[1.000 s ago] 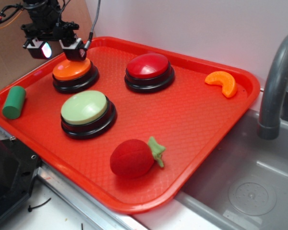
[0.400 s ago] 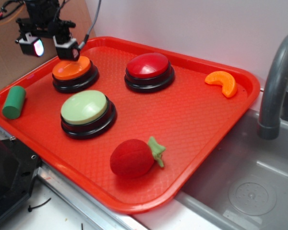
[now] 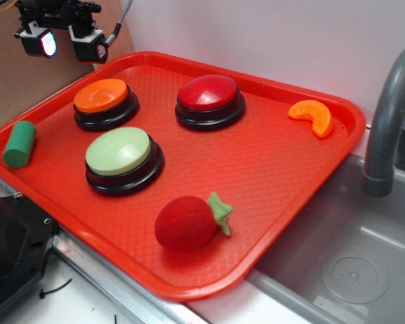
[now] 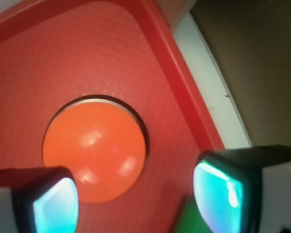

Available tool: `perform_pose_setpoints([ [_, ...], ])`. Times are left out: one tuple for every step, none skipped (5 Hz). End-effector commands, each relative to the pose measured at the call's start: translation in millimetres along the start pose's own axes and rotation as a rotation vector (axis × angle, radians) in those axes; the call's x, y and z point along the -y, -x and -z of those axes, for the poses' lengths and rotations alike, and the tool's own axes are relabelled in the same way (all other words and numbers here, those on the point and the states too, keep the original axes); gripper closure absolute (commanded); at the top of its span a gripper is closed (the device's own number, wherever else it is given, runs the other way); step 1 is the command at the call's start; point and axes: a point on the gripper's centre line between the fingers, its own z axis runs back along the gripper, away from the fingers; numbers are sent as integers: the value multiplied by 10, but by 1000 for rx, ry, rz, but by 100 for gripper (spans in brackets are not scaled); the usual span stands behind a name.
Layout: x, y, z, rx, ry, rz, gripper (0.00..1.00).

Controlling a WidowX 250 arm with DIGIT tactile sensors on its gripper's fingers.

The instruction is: Push the orange button.

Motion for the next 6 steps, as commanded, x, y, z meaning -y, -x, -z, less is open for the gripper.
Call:
perform_pose_setpoints([
  [-100, -77, -480, 120, 2, -5, 0],
  [-77, -70, -507, 127, -2, 6, 0],
  [-71, -47, -587, 142, -2, 10, 0],
  [-63, -18, -663, 147, 12, 1, 0],
  [-31, 8, -713, 149, 10, 18, 0],
  [-13, 52, -732, 180, 36, 45, 0],
])
